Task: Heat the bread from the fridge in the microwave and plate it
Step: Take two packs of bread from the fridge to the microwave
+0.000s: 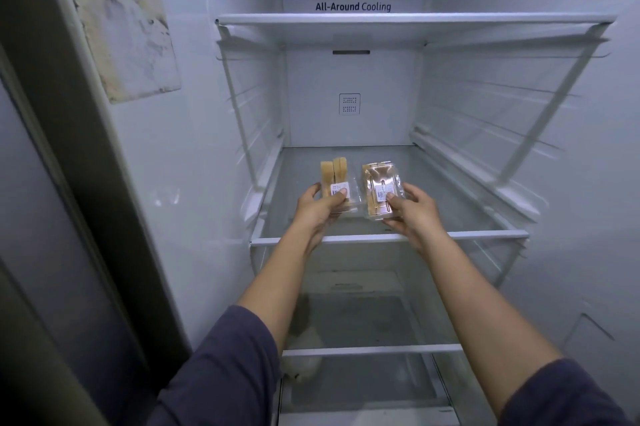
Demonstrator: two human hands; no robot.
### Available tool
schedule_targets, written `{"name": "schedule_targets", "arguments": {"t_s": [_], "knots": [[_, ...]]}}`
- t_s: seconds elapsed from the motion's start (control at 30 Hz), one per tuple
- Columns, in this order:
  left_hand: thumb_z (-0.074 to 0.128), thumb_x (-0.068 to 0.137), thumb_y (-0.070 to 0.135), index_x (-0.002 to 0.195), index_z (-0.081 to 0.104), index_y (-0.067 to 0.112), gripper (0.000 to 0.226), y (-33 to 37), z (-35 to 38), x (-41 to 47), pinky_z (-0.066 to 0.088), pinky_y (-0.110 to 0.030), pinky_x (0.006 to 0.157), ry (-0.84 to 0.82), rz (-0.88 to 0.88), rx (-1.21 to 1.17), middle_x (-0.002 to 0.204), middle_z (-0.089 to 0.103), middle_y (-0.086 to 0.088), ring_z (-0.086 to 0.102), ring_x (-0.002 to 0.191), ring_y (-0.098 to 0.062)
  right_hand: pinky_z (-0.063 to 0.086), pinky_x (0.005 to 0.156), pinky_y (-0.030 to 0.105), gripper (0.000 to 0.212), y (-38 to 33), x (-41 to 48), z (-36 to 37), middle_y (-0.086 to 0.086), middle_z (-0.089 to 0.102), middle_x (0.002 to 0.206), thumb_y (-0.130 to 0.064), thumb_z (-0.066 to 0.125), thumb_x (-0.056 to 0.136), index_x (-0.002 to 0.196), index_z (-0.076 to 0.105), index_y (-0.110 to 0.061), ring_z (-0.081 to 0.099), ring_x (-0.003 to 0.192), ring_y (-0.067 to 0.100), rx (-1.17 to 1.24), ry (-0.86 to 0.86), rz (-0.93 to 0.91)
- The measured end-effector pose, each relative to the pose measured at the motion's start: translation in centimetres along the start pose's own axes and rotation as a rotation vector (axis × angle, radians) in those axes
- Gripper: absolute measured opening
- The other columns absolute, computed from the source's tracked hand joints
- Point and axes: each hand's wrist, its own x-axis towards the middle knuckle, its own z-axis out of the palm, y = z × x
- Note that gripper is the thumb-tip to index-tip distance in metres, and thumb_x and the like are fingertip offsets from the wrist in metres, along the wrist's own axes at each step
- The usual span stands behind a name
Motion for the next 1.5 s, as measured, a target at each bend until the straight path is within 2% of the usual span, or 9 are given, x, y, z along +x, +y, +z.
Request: {"name": "schedule_targets", "arguments": {"t_s": [0.13,0.27,0.43,0.57,0.67,0.9,1.03,1.37,1.5], "knots": [[0.059,0.086,-0.004,0.134,0.038,-0.001,0.053,0.0,0.4,-2.3,0.056,-0.019,0.061,-0.033,-0.014,-0.094,0.087,0.063,-0.007,0.064,0.066,-0.013,0.053,0.066,0.032,0.044,-0.2,-1.9,-1.3,0.009,0.06,0.11,-0.001,0.055,0.091,0.133,0.046,-0.01,0.06,0.07,0.016,0.012,0.009,-0.002],[0.058,0.086,-0.004,0.142,0.025,0.007,0.067,0.0,0.8,-5.5,0.053,-0.036,0.082,-0.064,-0.02,-0.203,0.101,0.062,-0.009,0.063,0.076,-0.016,0.055,0.078,0.042,0.047,-1.0,-4.8,-2.8,0.015,0.058,0.123,-0.001,0.054,0.091,0.136,0.043,-0.01,0.064,0.09,0.03,0.079,0.031,0.007],[0.059,0.086,-0.001,0.143,0.026,0.014,0.068,0.7,0.0,-11.3,0.059,-0.029,0.066,-0.137,0.029,-0.17,0.125,0.058,-0.018,0.065,0.081,-0.019,0.057,0.053,0.026,0.049,-2.2,-11.5,-4.0,0.017,0.052,0.134,-0.001,0.054,0.091,0.138,0.041,-0.011,0.063,0.081,0.022,0.137,0.08,-0.048],[0.061,0.085,0.001,0.14,0.033,0.018,0.065,0.8,-1.8,-17.7,0.058,-0.027,0.066,-0.174,0.09,-0.144,0.11,0.062,-0.011,0.065,0.082,-0.019,0.055,0.077,0.041,0.049,-2.1,-19.1,-4.6,0.018,0.051,0.134,-0.001,0.054,0.091,0.138,0.04,-0.009,0.063,0.089,0.026,0.154,0.113,-0.125],[0.062,0.084,0.003,0.141,0.032,0.02,0.066,0.2,-3.9,-23.4,0.058,-0.032,0.075,-0.22,0.105,-0.086,0.125,0.057,-0.013,0.064,0.097,-0.025,0.05,0.092,0.05,0.051,-1.3,-25.8,-4.9,0.017,0.049,0.137,-0.002,0.055,0.091,0.139,0.04,-0.01,0.062,0.104,0.033,0.151,0.161,-0.145],[0.065,0.083,0.01,0.143,0.028,0.027,0.072,-1.7,-7.7,-35.9,0.053,-0.045,0.091,-0.236,0.021,0.031,0.132,0.054,-0.012,0.061,0.107,-0.03,0.051,0.089,0.041,0.054,0.6,-40.3,-6.0,0.014,0.051,0.135,-0.003,0.056,0.091,0.141,0.037,-0.009,0.062,0.106,0.03,0.148,0.19,-0.088],[0.068,0.081,0.013,0.143,0.028,0.027,0.075,-2.1,-9.3,-41.1,0.052,-0.046,0.092,-0.211,-0.001,0.054,0.134,0.052,-0.012,0.06,0.108,-0.031,0.051,0.085,0.04,0.051,0.8,-46.4,-6.7,0.011,0.059,0.117,-0.001,0.054,0.091,0.14,0.038,-0.007,0.062,0.1,0.029,0.117,0.169,-0.08],[0.071,0.078,0.016,0.143,0.029,0.023,0.078,-1.2,-14.4,-53.5,0.049,-0.053,0.094,-0.057,0.071,0.021,0.133,0.052,-0.011,0.059,0.112,-0.033,0.051,0.093,0.045,0.049,0.9,-57.1,-6.3,0.012,0.059,0.127,-0.007,0.056,0.091,0.137,0.043,-0.012,0.063,0.105,0.029,0.066,0.007,-0.028],[0.07,0.078,0.011,0.143,0.028,0.02,0.078,-0.9,-17.9,-58.8,0.053,-0.047,0.089,0.029,0.109,-0.008,0.133,0.052,-0.012,0.059,0.111,-0.032,0.053,0.085,0.039,0.047,1.9,-61.1,-4.9,0.011,0.059,0.126,-0.005,0.055,0.091,0.136,0.044,-0.013,0.064,0.101,0.027,0.032,-0.102,0.015]]}}
